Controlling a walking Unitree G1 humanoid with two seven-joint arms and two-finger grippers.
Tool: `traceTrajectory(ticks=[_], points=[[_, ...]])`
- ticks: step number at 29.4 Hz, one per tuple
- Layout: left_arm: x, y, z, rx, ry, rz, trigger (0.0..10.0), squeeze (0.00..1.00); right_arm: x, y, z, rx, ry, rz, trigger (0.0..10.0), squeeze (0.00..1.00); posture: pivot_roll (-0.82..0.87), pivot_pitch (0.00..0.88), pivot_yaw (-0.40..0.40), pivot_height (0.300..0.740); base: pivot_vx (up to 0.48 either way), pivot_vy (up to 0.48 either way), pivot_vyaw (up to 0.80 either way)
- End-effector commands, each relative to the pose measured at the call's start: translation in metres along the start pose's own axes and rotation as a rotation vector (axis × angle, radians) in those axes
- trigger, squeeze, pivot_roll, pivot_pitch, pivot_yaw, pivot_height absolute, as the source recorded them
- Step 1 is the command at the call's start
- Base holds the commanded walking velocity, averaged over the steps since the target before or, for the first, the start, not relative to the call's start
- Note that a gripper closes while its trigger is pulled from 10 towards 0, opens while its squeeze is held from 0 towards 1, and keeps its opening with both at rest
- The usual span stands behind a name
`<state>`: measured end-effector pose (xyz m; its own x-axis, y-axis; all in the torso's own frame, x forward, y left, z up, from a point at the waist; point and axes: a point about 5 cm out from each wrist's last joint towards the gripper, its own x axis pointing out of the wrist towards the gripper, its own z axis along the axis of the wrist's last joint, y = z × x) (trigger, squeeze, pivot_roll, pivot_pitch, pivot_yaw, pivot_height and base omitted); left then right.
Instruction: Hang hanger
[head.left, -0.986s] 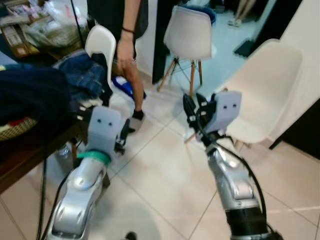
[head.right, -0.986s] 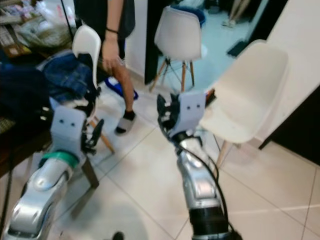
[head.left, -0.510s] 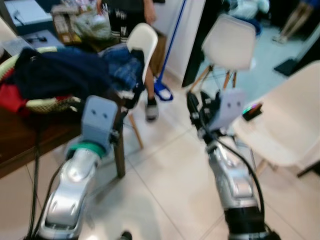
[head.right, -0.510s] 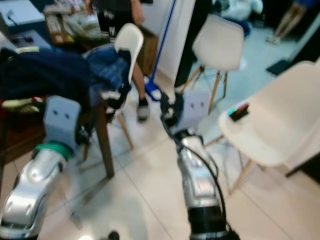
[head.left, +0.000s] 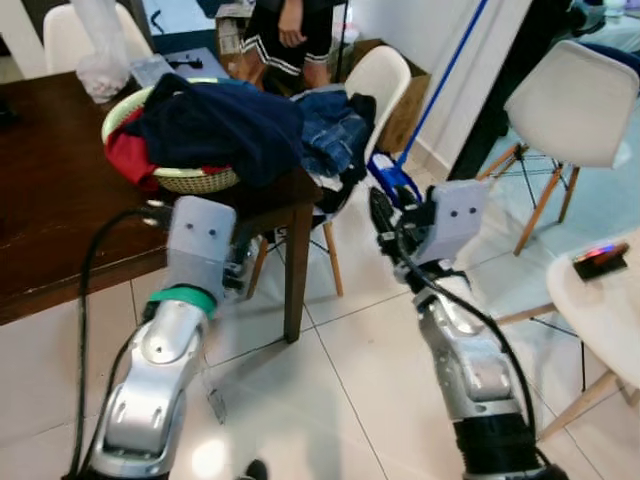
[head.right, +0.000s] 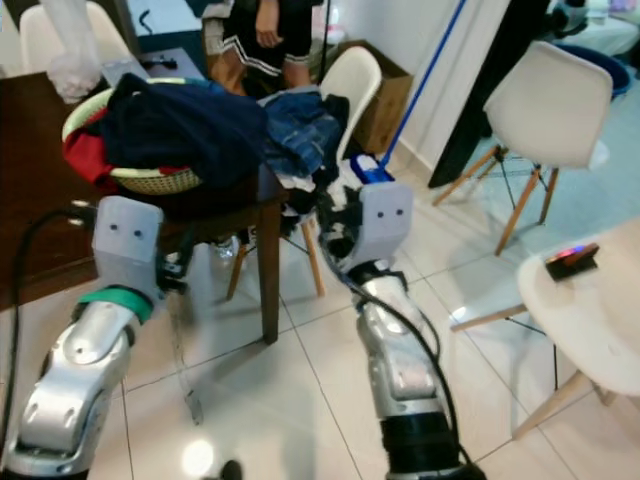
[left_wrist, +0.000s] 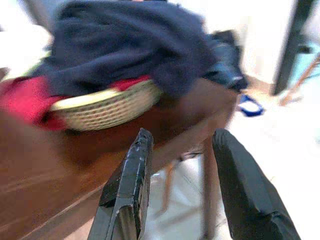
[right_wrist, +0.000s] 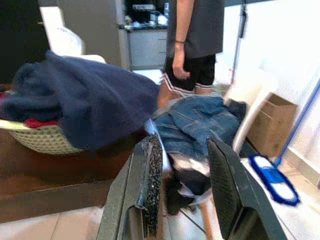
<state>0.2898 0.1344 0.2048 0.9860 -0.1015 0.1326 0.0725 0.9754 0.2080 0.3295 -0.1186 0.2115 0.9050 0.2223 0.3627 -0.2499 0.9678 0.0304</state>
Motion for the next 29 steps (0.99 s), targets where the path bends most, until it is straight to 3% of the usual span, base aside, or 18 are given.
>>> traceTrajectory(ticks=[1, 4, 22, 26, 27, 28, 29], points=[[-0.001, 0.001, -0.004, 0.01, 0.01, 0.008, 10.0, 0.0, -0.003, 0.003, -0.004, 0.012, 0.013, 0.006, 10.0, 0.0, 0.09, 0.057, 0.012, 0.74, 0.424, 0.0, 0.58], [-0.001, 0.001, -0.003, 0.013, 0.009, 0.01, 10.0, 0.0, -0.003, 0.003, -0.004, 0.016, 0.01, 0.006, 10.0, 0.0, 0.09, 0.057, 0.012, 0.74, 0.424, 0.0, 0.58], [0.004, 0.01, 0.002, 0.049, -0.024, 0.039, 10.0, 0.0, -0.002, -0.006, 0.004, 0.038, -0.043, -0.056, 10.0, 0.0, 0.09, 0.053, 0.013, 0.74, 0.424, 0.0, 0.0], [0.004, 0.014, 0.01, 0.125, -0.076, 0.072, 10.0, 0.0, -0.001, -0.008, 0.006, 0.041, -0.056, -0.064, 10.0, 0.0, 0.09, 0.05, 0.014, 0.74, 0.424, 0.0, 0.0], [0.004, 0.022, 0.019, 0.201, -0.133, 0.132, 10.0, 0.0, 0.0, -0.007, 0.009, 0.044, -0.065, -0.049, 10.0, 0.0, 0.09, 0.048, 0.014, 0.74, 0.424, 0.0, 0.0], [0.004, 0.022, 0.019, 0.201, -0.133, 0.132, 10.0, 0.0, 0.0, -0.007, 0.009, 0.044, -0.065, -0.049, 10.0, 0.0, 0.09, 0.048, 0.014, 0.74, 0.424, 0.0, 0.0], [0.004, 0.028, 0.028, 0.265, -0.185, 0.178, 10.0, 0.0, 0.001, -0.005, 0.011, 0.057, -0.073, -0.019, 10.0, 0.0, 0.09, 0.048, 0.014, 0.74, 0.424, 0.0, 0.0]])
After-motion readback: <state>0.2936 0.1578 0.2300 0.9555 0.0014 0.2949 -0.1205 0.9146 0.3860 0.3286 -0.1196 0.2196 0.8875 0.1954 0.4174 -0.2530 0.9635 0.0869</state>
